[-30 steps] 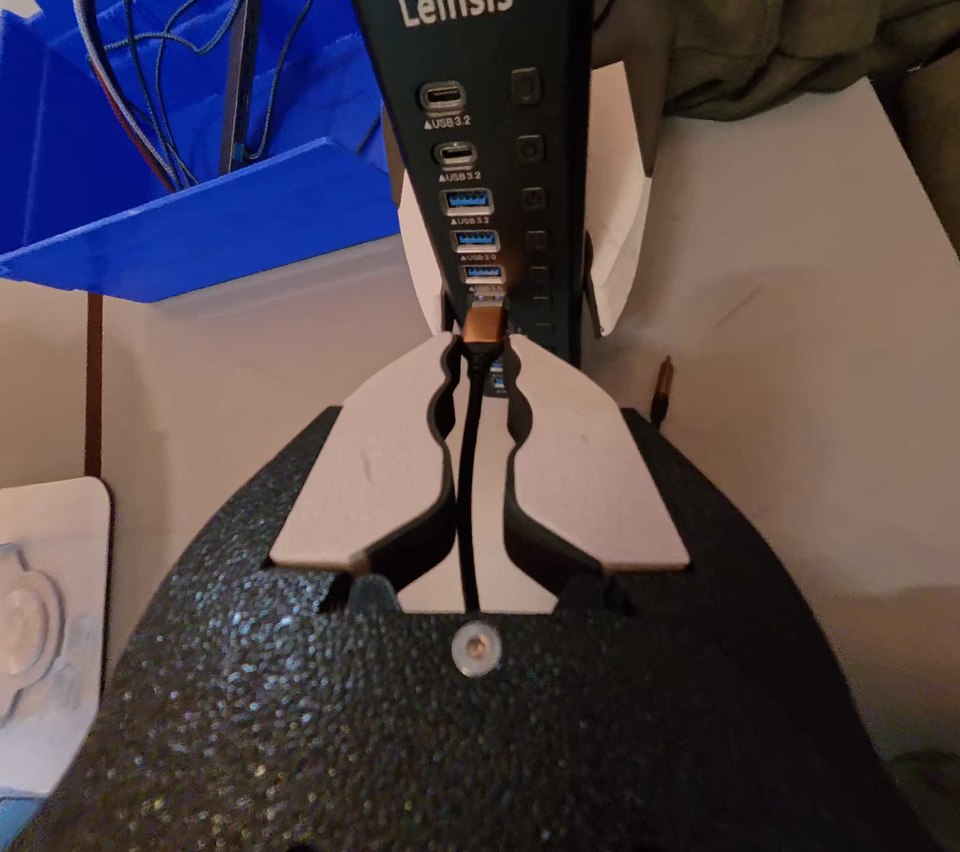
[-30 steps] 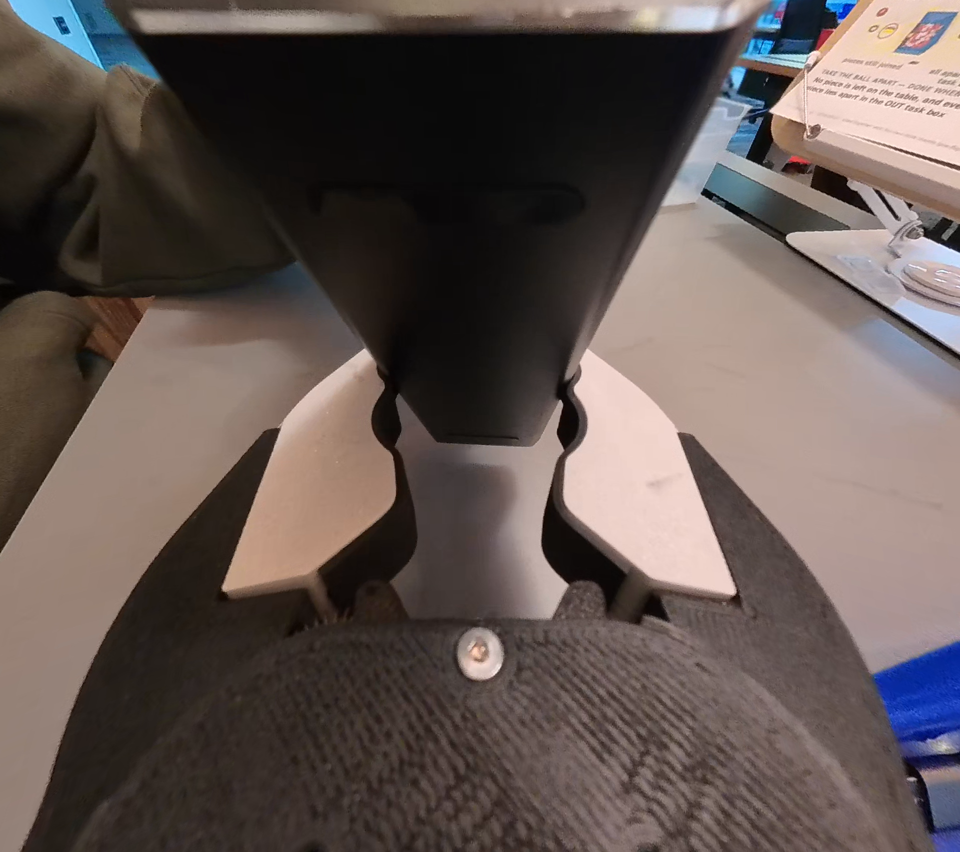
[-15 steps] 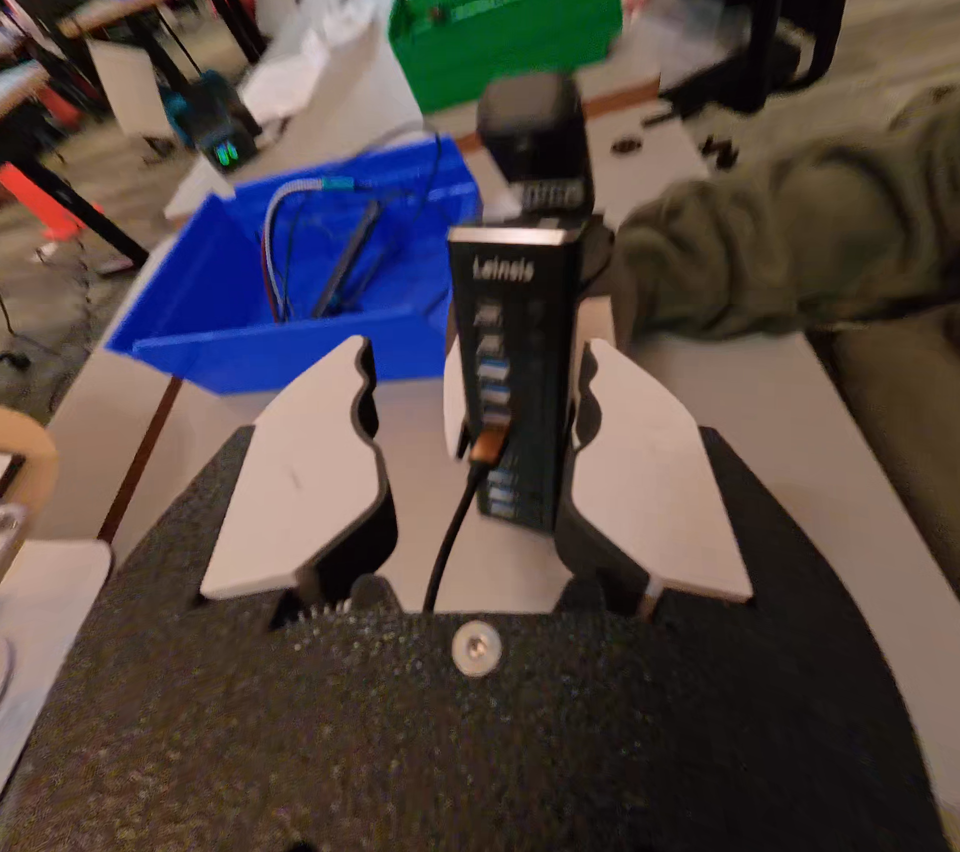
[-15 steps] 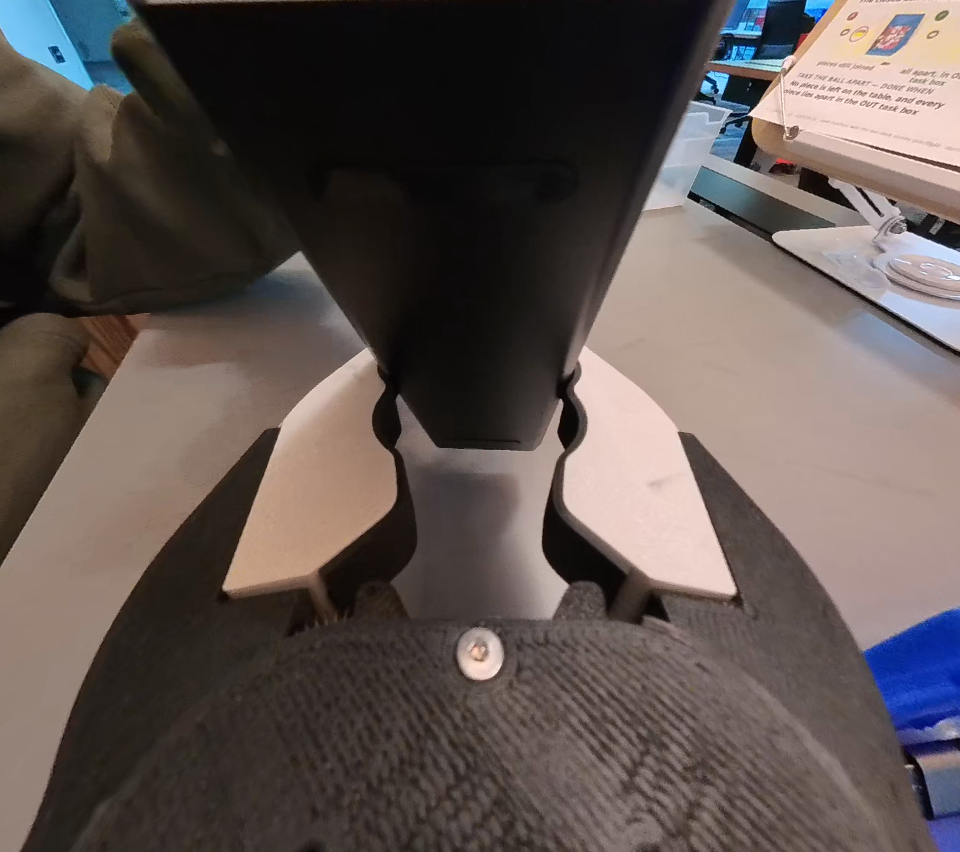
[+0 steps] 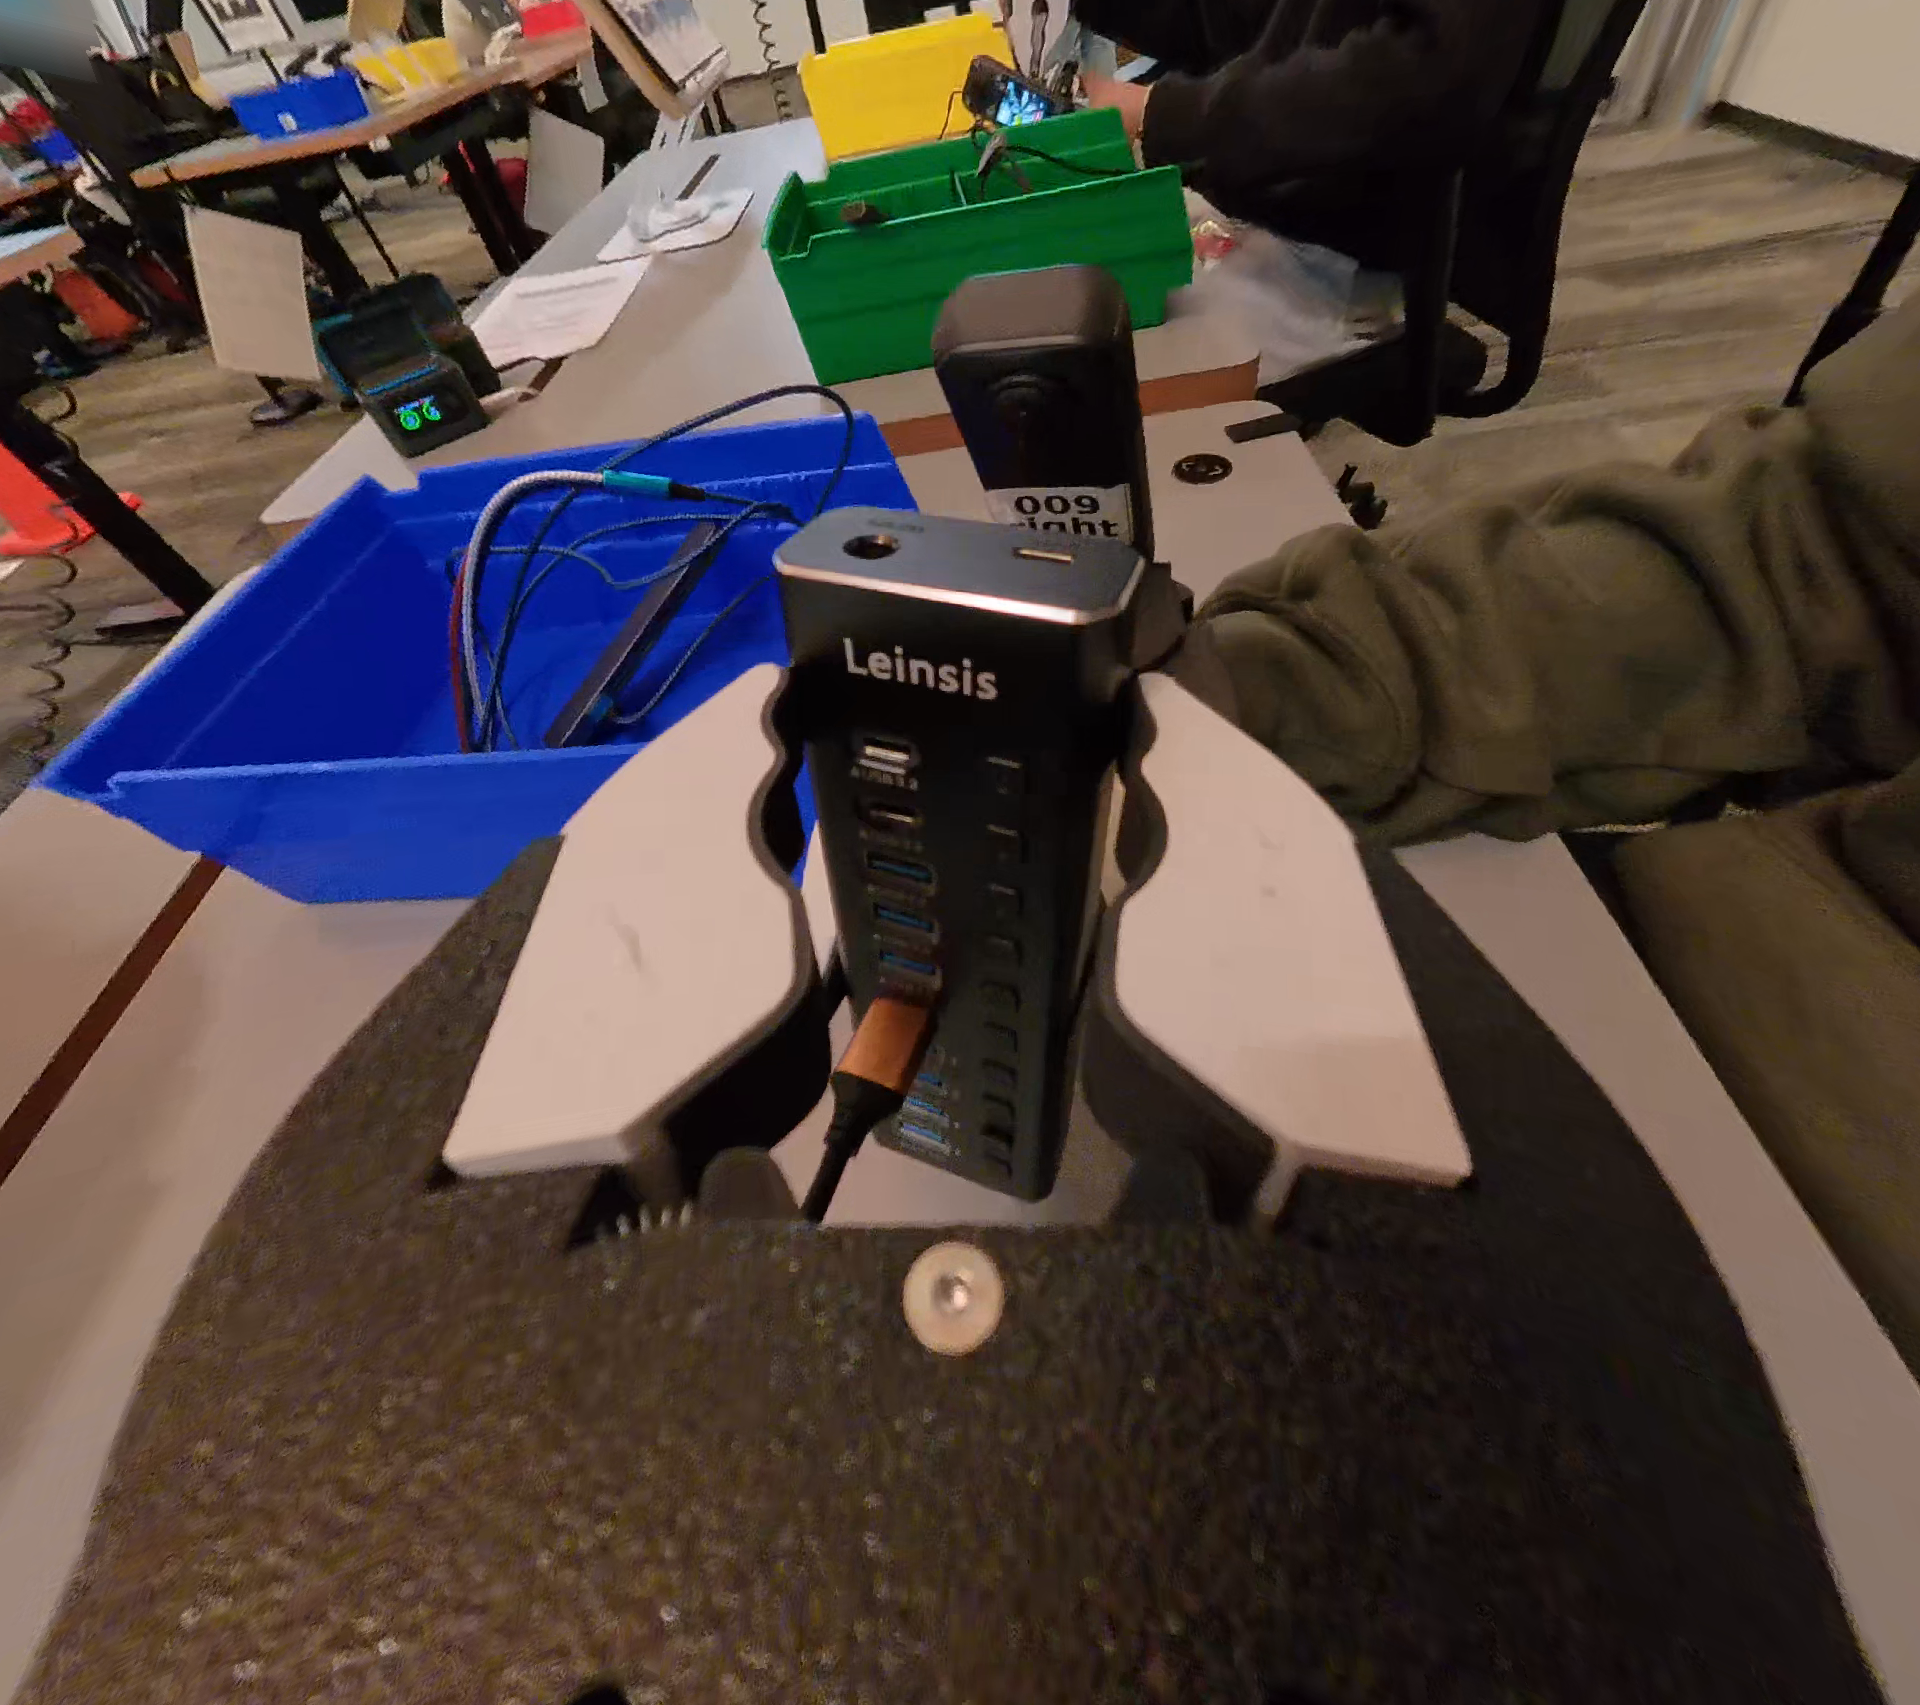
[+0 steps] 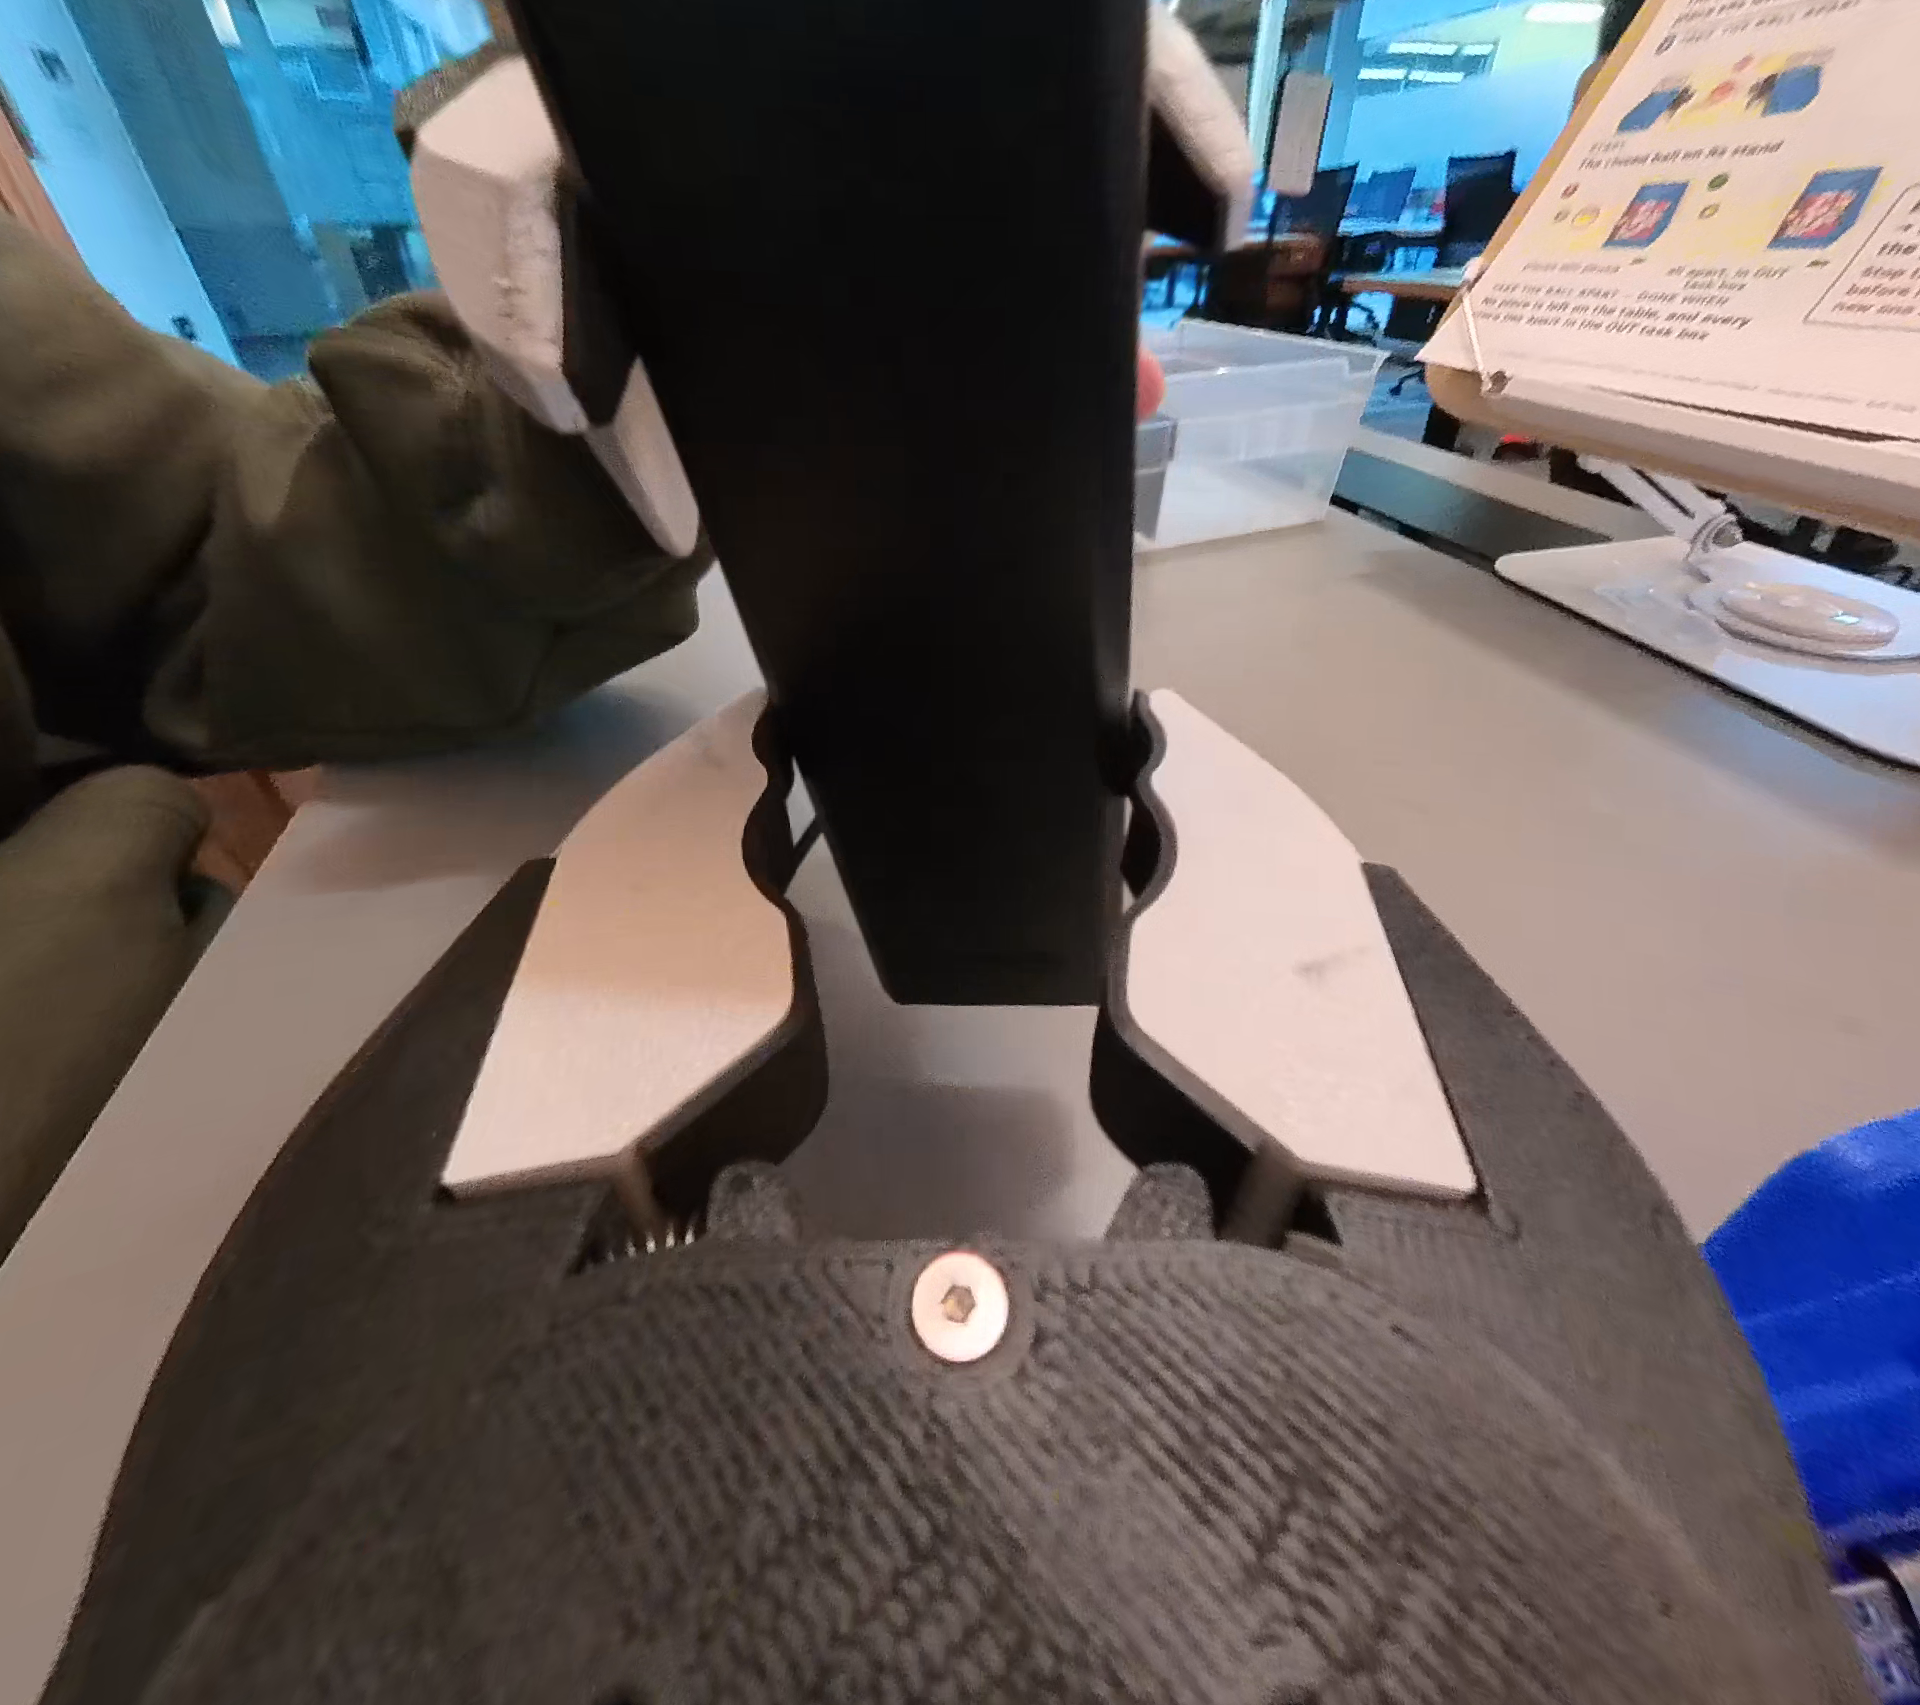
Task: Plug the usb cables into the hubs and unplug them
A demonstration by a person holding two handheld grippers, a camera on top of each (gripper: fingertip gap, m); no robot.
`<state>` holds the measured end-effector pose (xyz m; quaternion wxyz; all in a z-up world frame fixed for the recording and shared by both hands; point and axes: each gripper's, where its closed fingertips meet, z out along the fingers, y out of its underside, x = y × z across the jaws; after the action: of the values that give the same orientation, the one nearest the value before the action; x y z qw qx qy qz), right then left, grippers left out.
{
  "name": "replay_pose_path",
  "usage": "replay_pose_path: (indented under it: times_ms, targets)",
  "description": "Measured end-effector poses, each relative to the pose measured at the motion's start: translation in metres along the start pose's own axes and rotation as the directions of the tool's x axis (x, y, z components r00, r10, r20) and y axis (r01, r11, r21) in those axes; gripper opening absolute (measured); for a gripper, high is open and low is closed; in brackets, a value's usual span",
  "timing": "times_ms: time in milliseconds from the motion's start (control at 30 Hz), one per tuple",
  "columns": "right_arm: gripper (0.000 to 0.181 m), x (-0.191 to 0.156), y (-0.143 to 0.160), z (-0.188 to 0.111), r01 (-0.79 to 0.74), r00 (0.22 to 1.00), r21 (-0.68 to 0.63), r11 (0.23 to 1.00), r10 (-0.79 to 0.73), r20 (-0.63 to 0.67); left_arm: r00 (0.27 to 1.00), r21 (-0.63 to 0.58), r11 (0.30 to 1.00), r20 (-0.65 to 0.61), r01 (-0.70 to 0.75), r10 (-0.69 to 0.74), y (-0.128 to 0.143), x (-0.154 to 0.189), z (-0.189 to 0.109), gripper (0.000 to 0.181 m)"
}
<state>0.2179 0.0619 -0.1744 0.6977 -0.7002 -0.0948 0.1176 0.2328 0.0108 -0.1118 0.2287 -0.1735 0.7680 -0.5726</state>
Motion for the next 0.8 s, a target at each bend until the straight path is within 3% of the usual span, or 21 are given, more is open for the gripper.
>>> replay_pose_path:
  times_ms: [133, 400, 800]
  targets:
    - [0.063, 0.004, -0.007, 0.001, 0.013, 0.999, 0.060, 0.998, -0.010, -0.048, 0.998, 0.019, 0.998, 0.000, -0.055, 0.055, -0.003, 0.001, -0.003, 0.057]
    - [0.063, 0.010, -0.024, 0.002, 0.026, 0.991, 0.206, 0.978, 0.002, -0.135, 1.000, 0.085, 0.996, 0.008, -0.011, 0.010, -0.007, -0.008, -0.008, 0.057]
    - [0.061, 0.011, -0.011, 0.007, -0.013, 0.991, 0.104, 0.994, 0.026, -0.129, 0.997, 0.068, 0.995, -0.039, 0.069, -0.067, 0.004, -0.014, -0.012, 0.057]
